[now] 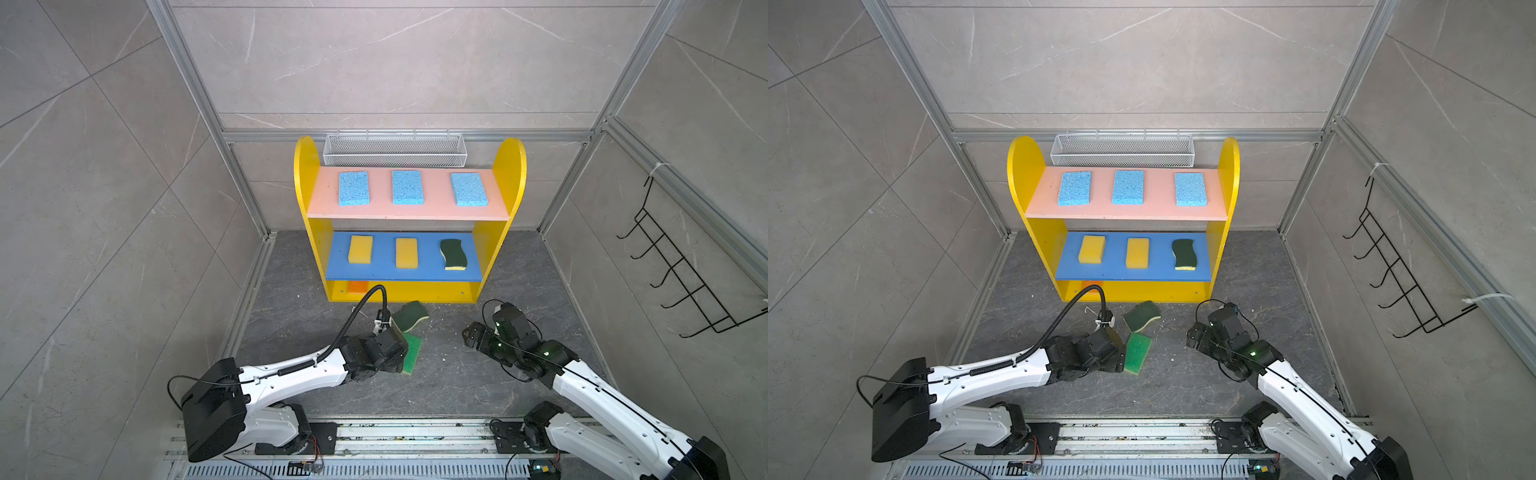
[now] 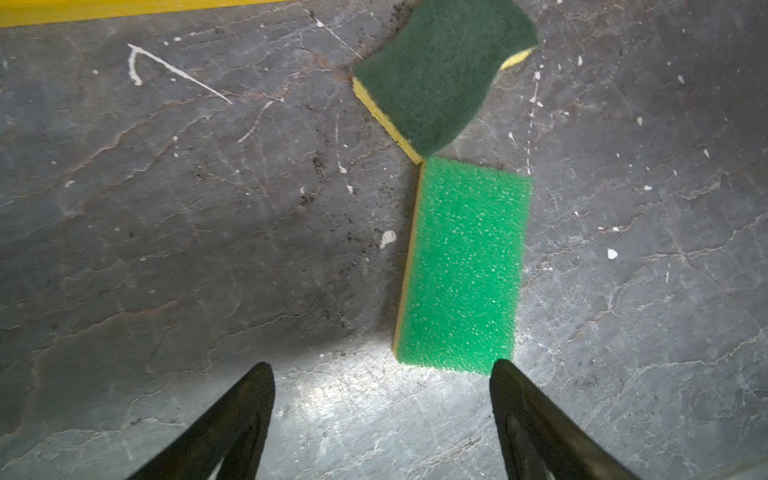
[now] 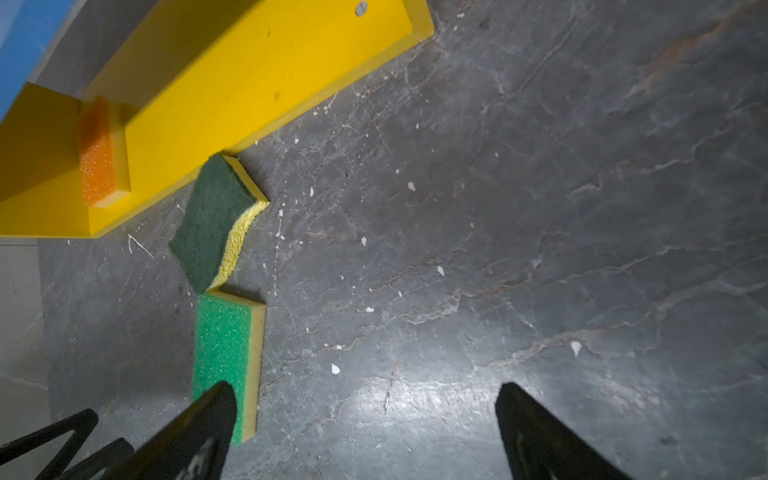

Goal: Place and organize the cleaning sponges onto the shelf
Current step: 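Lower the left gripper over the bright green sponge and close on it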

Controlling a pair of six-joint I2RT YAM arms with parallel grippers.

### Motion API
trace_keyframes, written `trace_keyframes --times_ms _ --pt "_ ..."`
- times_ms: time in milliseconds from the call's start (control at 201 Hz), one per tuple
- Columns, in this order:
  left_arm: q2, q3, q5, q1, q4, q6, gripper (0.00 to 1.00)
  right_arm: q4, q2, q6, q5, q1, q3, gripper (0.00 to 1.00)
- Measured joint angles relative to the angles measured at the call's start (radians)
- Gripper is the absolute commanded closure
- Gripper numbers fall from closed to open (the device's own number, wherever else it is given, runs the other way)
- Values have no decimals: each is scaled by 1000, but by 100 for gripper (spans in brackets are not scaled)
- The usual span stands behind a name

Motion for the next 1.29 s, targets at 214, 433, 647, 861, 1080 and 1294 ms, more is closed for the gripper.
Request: trace_keyframes --times_ms 214,433,647,861,1080,1294 --pt "103 1 0 -73 48 -41 13 1 0 -16 -68 -32 -13 1" --pt "157 3 -1 -98 64 -67 13 -1 -2 -21 -99 -42 -38 1" --pt "176 3 1 -98 109 -68 13 -2 -14 -24 -105 -43 -43 1" --pt "205 3 9 -98 135 -68 12 -1 -17 -24 -108 -47 -57 1" --pt "228 3 31 -98 156 -67 12 -1 -17 -23 -115 -47 -72 1" --pt "251 3 35 -98 169 -67 12 0 -17 -23 -119 -47 -75 1"
